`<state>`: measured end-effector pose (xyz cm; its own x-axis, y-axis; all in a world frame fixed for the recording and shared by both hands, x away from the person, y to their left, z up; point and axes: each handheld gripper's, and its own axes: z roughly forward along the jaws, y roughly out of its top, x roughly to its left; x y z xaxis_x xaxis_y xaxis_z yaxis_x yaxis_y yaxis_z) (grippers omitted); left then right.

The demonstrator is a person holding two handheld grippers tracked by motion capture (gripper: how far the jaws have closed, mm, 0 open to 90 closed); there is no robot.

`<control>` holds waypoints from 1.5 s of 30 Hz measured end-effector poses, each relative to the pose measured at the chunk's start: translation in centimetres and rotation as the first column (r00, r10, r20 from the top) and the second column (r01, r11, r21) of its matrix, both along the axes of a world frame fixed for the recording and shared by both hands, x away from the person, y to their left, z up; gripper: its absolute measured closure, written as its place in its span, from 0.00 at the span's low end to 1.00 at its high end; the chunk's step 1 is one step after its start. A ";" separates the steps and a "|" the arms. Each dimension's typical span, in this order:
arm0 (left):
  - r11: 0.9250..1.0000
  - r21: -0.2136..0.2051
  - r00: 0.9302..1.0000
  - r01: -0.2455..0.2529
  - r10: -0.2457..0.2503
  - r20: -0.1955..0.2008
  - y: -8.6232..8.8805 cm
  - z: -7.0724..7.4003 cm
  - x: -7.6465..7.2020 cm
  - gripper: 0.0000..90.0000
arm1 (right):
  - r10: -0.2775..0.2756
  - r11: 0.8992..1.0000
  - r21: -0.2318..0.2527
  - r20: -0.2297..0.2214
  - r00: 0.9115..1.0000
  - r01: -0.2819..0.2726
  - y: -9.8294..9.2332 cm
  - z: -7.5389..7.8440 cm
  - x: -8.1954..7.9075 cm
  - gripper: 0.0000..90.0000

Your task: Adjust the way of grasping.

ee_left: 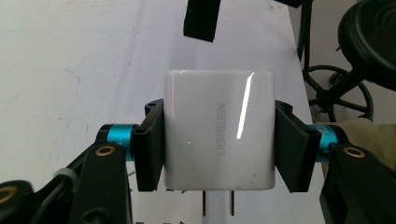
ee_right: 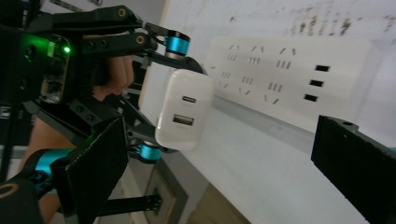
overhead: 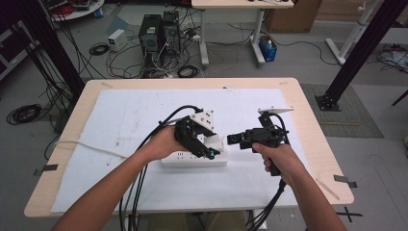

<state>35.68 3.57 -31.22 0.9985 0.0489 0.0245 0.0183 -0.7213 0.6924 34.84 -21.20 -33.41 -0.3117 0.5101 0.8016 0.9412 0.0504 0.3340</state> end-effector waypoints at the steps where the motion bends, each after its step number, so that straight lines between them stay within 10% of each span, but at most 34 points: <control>1: 1.000 -0.005 1.000 -0.001 0.001 0.001 -0.1 0.0 0.0 0.47 | 0.006 1.000 0.010 -0.002 1.000 -0.006 0.1 -0.1 0.1 0.05; 17: 1.000 -0.018 0.999 0.021 -0.021 0.025 -1.2 0.1 -0.6 0.47 | 0.040 0.998 0.051 -0.054 0.998 -0.037 2.3 -1.0 0.9 0.16; 34: 1.000 -0.015 0.997 0.027 -0.026 0.070 -1.4 0.1 -0.8 0.47 | 0.062 0.989 0.143 -0.145 0.988 -0.041 2.7 -1.9 0.9 0.66; 38: 0.999 0.002 0.995 0.034 -0.035 0.092 -1.6 -0.1 -0.7 0.47 | 0.041 0.991 0.135 -0.143 0.989 -0.022 2.6 -2.1 0.8 0.67; 45: 0.996 0.080 1.000 -0.029 0.028 0.013 -0.2 -0.3 -0.3 0.28 | 0.028 0.999 0.023 -0.066 0.997 -0.026 2.1 -1.9 0.7 0.69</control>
<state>35.34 3.32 -31.47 0.9963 0.0746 0.0417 0.0314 -0.7737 0.6328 35.57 -19.14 -35.33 -0.2713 0.4843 0.8318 0.9596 0.0693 0.2726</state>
